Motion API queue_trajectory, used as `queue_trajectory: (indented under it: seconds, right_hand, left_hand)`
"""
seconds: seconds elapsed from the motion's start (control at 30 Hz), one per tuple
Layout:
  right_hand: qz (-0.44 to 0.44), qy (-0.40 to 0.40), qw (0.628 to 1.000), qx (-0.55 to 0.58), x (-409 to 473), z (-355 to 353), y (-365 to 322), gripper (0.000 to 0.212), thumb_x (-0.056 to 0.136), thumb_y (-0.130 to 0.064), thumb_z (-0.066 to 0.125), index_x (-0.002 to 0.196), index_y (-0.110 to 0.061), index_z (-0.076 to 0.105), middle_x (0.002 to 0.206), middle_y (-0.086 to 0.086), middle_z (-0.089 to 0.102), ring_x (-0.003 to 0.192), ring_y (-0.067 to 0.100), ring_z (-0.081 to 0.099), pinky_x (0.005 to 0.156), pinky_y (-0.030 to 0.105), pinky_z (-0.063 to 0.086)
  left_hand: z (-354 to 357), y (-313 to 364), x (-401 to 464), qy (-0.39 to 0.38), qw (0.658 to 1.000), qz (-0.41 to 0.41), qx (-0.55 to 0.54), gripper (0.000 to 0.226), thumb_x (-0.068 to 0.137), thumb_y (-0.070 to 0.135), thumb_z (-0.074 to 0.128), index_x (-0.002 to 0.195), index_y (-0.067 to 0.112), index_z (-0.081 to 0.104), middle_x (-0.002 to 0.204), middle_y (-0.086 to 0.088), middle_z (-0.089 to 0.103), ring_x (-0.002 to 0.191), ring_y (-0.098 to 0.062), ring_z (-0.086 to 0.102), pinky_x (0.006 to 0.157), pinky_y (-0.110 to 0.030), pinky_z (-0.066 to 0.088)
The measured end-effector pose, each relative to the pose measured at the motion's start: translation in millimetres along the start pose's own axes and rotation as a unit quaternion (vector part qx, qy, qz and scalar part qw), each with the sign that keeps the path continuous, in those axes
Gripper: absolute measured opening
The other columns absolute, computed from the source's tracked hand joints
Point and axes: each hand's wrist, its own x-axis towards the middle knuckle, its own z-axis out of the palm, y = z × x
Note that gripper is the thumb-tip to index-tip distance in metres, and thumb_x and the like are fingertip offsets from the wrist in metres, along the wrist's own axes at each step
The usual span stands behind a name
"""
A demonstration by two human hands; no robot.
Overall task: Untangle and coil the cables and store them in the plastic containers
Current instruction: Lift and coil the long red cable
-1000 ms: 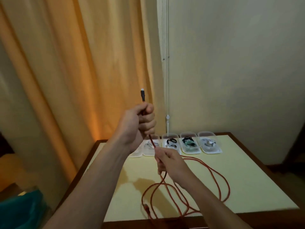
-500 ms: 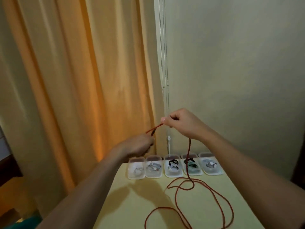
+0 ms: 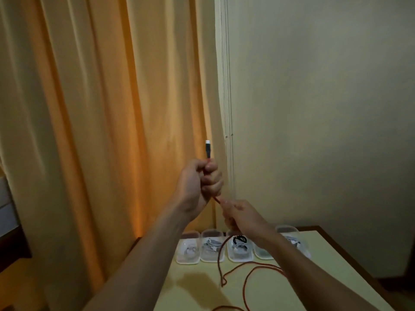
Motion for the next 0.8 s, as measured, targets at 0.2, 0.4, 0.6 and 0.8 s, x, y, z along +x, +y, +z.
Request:
queue_trajectory:
  seconds: [0.2,0.4,0.6,0.8]
  right_hand:
    - [-0.012,0.049,0.998,-0.025,25,-39,-35,0.049,0.093,-0.051,0.053,0.054,-0.023,0.047,0.048,-0.008,0.040,0.043,0.011,0.031,0.050,0.026,0.028]
    - [-0.057,0.052,0.961,-0.264,45,-50,-121,0.048,0.102,-0.035,0.053,0.058,-0.017,0.056,0.039,-0.013,0.040,0.035,0.003,0.032,0.042,0.015,0.030]
    - [-0.072,0.040,0.940,-0.332,36,-37,-124,0.043,0.106,-0.037,0.044,0.072,-0.017,0.063,0.053,-0.008,0.045,0.038,0.001,0.036,0.048,0.020,0.033]
    - [-0.063,-0.039,0.979,-0.188,31,-23,-69,0.043,0.106,-0.043,0.036,0.074,-0.021,0.054,0.060,-0.007,0.045,0.050,0.008,0.038,0.052,0.022,0.034]
  left_hand:
    - [-17,16,-12,-0.249,0.939,-0.236,0.040,0.039,0.096,0.047,0.023,0.069,0.022,0.036,0.054,0.010,0.021,0.044,-0.009,0.014,0.042,-0.023,0.009]
    - [-31,5,11,-0.101,0.883,-0.292,0.354,0.056,0.094,0.071,0.018,0.072,0.023,0.038,0.062,0.008,0.027,0.053,-0.010,0.018,0.049,-0.025,0.013]
    - [-38,9,40,0.183,0.960,0.008,0.209,0.042,0.107,0.042,0.024,0.077,0.018,0.040,0.061,0.002,0.036,0.049,-0.010,0.032,0.045,-0.020,0.028]
    - [-11,21,51,0.168,0.979,0.110,-0.014,0.032,0.104,0.021,0.029,0.077,0.015,0.045,0.060,-0.002,0.049,0.057,-0.019,0.051,0.064,-0.032,0.045]
